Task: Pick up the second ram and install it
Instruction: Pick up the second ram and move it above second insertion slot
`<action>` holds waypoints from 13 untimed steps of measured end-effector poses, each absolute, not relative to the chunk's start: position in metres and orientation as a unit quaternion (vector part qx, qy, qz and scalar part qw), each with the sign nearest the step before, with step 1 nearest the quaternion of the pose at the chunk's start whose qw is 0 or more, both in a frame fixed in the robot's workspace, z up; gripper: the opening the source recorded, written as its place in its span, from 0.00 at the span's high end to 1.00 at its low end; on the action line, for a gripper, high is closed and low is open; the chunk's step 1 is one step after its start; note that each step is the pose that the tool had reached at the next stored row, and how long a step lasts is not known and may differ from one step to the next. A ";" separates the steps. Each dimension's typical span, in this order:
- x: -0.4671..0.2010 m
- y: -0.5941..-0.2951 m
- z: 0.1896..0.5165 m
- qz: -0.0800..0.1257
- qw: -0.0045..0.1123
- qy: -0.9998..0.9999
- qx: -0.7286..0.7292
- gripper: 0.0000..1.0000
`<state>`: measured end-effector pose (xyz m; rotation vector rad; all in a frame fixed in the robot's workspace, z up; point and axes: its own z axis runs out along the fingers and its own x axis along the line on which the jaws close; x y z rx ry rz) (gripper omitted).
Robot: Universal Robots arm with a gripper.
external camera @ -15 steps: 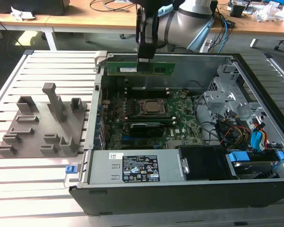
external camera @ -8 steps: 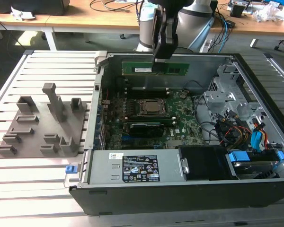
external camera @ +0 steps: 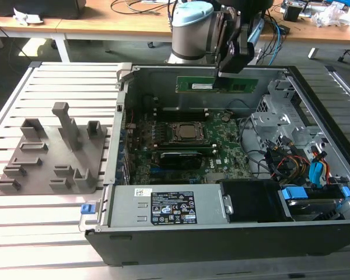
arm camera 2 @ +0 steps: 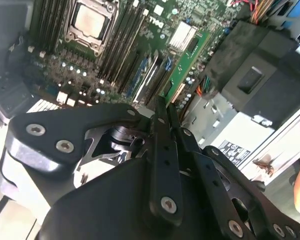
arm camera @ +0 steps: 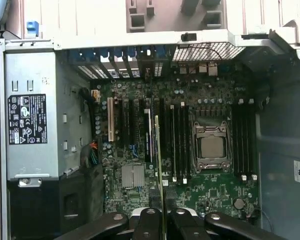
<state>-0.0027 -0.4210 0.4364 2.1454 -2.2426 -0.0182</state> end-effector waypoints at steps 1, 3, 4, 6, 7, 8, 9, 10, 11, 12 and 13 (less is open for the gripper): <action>0.001 -0.421 0.436 -0.006 0.019 -0.722 0.691 0.86; 0.008 -0.421 0.436 -0.006 0.020 -0.722 0.691 0.86; 0.011 -0.421 0.436 -0.007 0.020 -0.722 0.691 0.86; 0.012 -0.421 0.435 -0.010 0.018 -0.723 0.691 0.86; 0.012 -0.421 0.434 -0.013 0.015 -0.723 0.691 0.86; 0.011 -0.421 0.434 -0.016 0.011 -0.723 0.691 0.86; 0.011 -0.421 0.433 -0.024 0.004 -0.723 0.691 0.86; 0.010 -0.421 0.432 -0.027 0.002 -0.723 0.691 0.86; 0.009 -0.420 0.431 -0.027 0.001 -0.723 0.691 0.86; 0.008 -0.420 0.430 -0.028 0.001 -0.723 0.691 0.86; 0.007 -0.419 0.426 -0.028 0.000 -0.723 0.691 0.86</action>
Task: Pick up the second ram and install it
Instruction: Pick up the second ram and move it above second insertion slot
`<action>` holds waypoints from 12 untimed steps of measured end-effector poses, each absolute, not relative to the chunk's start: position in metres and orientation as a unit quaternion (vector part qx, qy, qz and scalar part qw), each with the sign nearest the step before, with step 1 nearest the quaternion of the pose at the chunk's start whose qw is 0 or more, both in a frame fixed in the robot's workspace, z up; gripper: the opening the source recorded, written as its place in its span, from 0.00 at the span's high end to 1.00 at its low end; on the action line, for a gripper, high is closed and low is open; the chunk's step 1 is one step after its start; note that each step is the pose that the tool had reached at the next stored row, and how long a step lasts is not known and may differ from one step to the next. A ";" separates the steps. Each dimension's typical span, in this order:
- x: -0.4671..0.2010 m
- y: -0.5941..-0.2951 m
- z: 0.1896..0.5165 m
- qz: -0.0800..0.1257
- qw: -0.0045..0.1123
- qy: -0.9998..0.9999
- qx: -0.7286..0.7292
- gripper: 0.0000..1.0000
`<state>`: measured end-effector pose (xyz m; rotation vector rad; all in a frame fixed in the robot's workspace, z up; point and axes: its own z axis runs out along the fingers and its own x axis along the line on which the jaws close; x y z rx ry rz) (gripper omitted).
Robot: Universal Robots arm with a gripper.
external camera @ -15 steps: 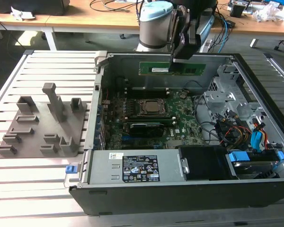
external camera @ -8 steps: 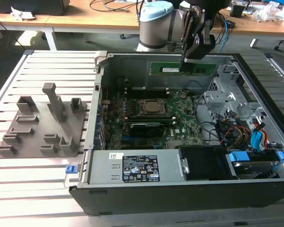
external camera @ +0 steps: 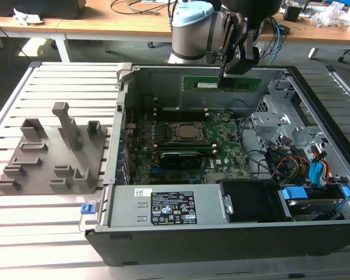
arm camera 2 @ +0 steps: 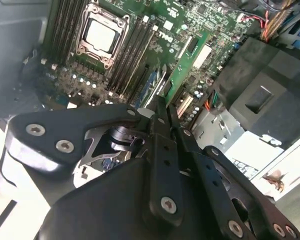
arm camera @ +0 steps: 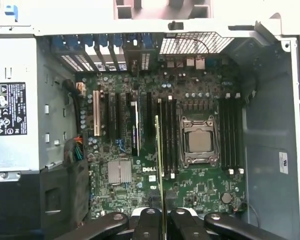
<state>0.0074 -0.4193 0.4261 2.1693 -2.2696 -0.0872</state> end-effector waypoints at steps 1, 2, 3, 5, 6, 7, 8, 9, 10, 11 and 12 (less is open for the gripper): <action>0.007 -0.417 0.421 -0.028 0.000 -0.723 0.691 0.86; 0.007 -0.416 0.417 -0.028 0.000 -0.723 0.691 0.86; 0.007 -0.416 0.414 -0.028 0.000 -0.723 0.691 0.86; 0.007 -0.416 0.405 -0.028 0.001 -0.723 0.691 0.86; 0.007 -0.416 0.402 -0.028 0.001 -0.723 0.691 0.86; 0.007 -0.415 0.399 -0.028 0.000 -0.723 0.691 0.86; 0.007 -0.414 0.396 -0.028 0.000 -0.723 0.691 0.86; 0.007 -0.414 0.393 -0.028 0.000 -0.723 0.691 0.86; 0.007 -0.413 0.391 -0.028 0.001 -0.723 0.691 0.86; 0.007 -0.413 0.387 -0.028 0.000 -0.723 0.691 0.86; 0.007 -0.413 0.384 -0.028 0.000 -0.723 0.691 0.86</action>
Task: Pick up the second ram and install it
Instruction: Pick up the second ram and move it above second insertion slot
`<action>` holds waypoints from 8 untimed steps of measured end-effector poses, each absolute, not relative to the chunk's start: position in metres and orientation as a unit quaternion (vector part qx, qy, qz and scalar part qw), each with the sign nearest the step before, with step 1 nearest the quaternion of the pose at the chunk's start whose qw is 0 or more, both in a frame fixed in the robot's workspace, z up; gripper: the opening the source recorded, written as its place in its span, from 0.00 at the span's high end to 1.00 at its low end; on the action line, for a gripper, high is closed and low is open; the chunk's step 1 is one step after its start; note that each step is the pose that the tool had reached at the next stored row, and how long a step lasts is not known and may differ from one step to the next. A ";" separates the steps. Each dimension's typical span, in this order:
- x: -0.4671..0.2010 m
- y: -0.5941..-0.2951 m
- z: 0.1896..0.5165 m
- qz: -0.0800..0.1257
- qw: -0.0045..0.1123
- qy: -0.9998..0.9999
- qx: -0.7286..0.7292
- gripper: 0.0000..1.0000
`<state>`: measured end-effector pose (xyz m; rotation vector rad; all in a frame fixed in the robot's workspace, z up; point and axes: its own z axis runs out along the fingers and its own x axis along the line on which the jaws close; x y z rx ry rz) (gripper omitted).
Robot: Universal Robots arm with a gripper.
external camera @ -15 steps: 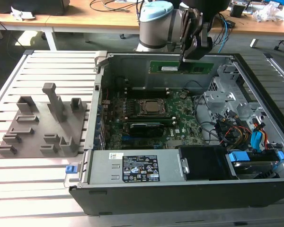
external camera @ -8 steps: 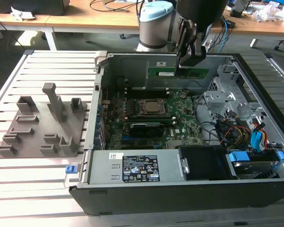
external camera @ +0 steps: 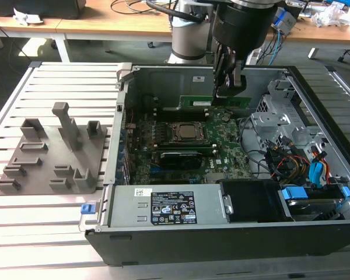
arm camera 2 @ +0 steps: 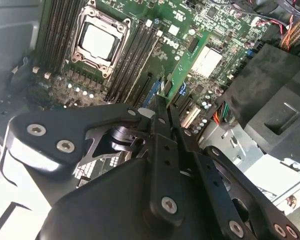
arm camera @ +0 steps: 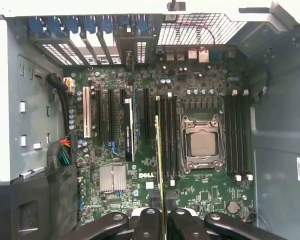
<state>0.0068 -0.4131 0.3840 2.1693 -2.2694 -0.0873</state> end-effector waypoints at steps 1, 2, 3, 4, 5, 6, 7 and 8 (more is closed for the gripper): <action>0.007 -0.413 0.382 -0.028 0.000 -0.723 0.691 0.86; 0.007 -0.413 0.380 -0.028 0.000 -0.723 0.691 0.86; 0.007 -0.413 0.378 -0.028 0.000 -0.723 0.691 0.86; 0.007 -0.413 0.376 -0.028 0.000 -0.723 0.691 0.86; 0.007 -0.413 0.375 -0.028 0.000 -0.723 0.691 0.86; 0.007 -0.413 0.373 -0.028 0.000 -0.723 0.691 0.86; 0.007 -0.413 0.371 -0.028 0.000 -0.723 0.691 0.86; 0.007 -0.413 0.369 -0.028 0.000 -0.723 0.691 0.86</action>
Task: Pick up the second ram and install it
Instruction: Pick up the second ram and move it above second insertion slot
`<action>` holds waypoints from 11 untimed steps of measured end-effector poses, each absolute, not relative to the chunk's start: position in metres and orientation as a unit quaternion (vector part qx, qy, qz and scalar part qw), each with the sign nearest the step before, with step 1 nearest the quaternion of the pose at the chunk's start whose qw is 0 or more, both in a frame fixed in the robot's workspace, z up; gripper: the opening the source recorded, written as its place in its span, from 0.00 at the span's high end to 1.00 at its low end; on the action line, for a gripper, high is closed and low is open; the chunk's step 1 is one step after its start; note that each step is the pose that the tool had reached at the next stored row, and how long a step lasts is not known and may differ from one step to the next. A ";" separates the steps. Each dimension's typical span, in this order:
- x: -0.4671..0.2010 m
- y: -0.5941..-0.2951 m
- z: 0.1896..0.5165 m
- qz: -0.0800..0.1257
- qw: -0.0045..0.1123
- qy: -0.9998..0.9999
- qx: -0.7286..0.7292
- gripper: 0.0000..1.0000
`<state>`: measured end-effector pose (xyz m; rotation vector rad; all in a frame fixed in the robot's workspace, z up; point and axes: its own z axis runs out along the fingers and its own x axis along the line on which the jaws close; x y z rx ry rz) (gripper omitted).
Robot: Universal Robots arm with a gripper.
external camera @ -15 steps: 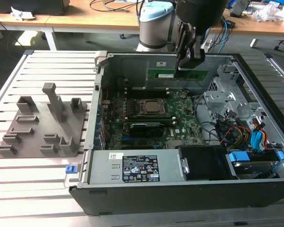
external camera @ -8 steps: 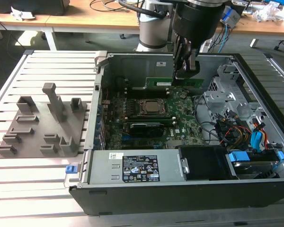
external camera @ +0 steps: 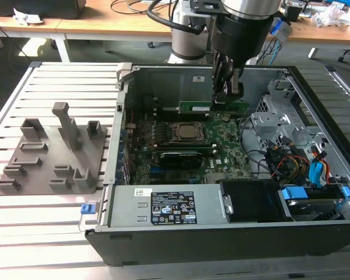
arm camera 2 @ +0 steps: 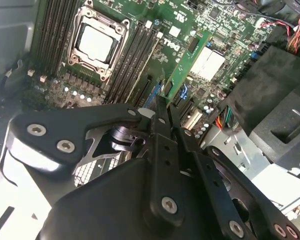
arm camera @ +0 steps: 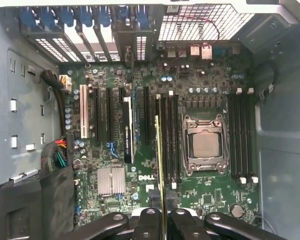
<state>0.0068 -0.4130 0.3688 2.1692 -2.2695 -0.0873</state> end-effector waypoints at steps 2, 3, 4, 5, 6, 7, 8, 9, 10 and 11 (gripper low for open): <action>0.007 -0.413 0.364 -0.028 0.000 -0.723 0.691 0.86; 0.007 -0.413 0.362 -0.028 0.000 -0.723 0.691 0.86; 0.007 -0.413 0.361 -0.028 0.000 -0.723 0.691 0.86; 0.007 -0.413 0.359 -0.028 0.000 -0.723 0.691 0.86; 0.007 -0.413 0.356 -0.028 0.000 -0.723 0.691 0.86; 0.007 -0.413 0.352 -0.028 0.000 -0.723 0.691 0.86; 0.007 -0.412 0.350 -0.028 0.000 -0.723 0.691 0.86; 0.007 -0.412 0.347 -0.028 0.000 -0.723 0.691 0.86; 0.007 -0.412 0.345 -0.028 0.000 -0.723 0.691 0.86; 0.007 -0.412 0.344 -0.028 0.000 -0.723 0.691 0.86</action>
